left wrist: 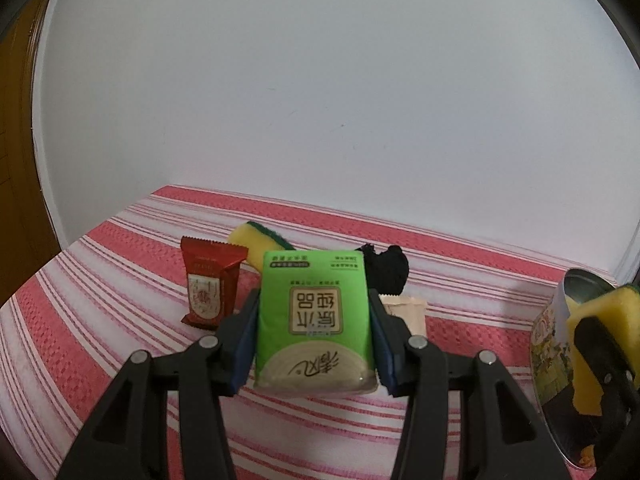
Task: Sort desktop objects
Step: 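Carry the sponge with the right tool while the left tool carries the green tissue packet to the basin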
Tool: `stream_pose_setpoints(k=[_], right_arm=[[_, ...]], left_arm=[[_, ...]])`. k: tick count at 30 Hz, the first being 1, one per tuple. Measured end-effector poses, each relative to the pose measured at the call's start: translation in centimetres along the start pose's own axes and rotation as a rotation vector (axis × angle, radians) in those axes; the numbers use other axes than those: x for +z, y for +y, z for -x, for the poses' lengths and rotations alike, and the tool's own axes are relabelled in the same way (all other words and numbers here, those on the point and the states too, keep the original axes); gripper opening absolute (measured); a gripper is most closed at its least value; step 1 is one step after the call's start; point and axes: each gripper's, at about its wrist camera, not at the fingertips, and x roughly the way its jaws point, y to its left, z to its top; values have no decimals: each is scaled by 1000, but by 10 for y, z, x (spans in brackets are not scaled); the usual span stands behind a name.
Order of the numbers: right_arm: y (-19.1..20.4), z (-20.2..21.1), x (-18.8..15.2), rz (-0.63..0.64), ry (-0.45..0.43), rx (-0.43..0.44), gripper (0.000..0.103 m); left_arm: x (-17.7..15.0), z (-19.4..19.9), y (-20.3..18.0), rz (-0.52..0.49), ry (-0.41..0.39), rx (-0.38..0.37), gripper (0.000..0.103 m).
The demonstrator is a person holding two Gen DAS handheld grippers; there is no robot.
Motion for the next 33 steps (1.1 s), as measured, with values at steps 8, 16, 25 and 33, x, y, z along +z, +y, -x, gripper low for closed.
stream_pose_setpoints(k=[8, 16, 25, 33], right_arm=[[-10, 18, -5, 15, -16, -13, 38], [-26, 38, -7, 12, -45, -43, 38], [-53, 64, -13, -3, -84, -75, 38], [-68, 75, -16, -25, -101, -104, 38]], left_arm=[[-8, 12, -10, -19, 5, -32, 49], [-18, 24, -35, -59, 12, -97, 49], [-23, 37, -62, -85, 2, -176, 49], [-30, 49, -85, -124, -9, -228, 49]])
